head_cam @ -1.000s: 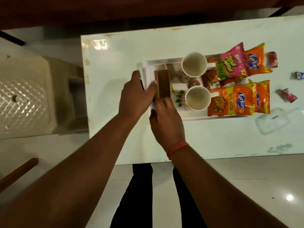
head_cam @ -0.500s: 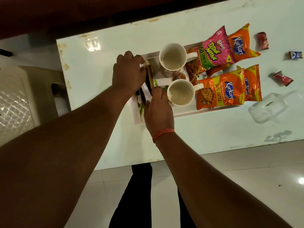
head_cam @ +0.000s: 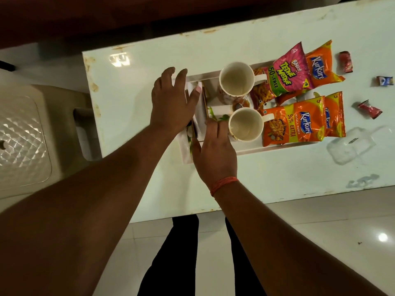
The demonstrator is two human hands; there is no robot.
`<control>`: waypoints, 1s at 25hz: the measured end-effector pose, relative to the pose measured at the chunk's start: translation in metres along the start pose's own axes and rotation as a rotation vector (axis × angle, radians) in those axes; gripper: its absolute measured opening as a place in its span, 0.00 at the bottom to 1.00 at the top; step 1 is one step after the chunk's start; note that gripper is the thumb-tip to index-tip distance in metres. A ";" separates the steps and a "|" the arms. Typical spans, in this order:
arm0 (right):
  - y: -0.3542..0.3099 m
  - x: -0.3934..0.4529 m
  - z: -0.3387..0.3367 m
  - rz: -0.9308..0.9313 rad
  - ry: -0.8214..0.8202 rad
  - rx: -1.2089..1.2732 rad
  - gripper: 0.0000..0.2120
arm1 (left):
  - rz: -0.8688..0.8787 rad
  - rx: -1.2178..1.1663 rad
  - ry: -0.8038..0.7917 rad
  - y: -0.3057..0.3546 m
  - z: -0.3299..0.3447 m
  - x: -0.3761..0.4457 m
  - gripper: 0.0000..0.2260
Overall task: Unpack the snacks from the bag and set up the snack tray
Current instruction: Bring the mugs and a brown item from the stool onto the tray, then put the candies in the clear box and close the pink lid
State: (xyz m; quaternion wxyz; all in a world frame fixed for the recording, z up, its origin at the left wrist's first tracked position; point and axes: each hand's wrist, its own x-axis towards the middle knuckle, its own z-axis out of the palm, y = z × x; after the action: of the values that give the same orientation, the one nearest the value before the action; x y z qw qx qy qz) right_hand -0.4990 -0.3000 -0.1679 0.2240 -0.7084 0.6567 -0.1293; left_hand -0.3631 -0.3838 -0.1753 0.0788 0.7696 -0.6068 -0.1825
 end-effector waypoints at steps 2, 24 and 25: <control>-0.005 0.002 -0.002 -0.108 0.007 0.029 0.21 | -0.014 -0.019 -0.035 -0.005 -0.002 -0.014 0.30; 0.273 0.176 -0.178 0.828 -0.502 0.838 0.42 | -0.995 -1.118 -0.103 -0.005 0.002 -0.046 0.27; 0.274 0.178 -0.175 0.844 -0.577 0.893 0.44 | -1.007 -1.128 -0.099 -0.004 0.002 -0.045 0.28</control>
State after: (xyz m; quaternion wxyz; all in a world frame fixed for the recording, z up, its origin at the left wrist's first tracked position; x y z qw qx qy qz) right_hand -0.8031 -0.5115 -0.1691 0.6927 -0.2372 0.6745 -0.0952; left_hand -0.3693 -0.3396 -0.1697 0.3403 0.7877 0.0004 -0.5136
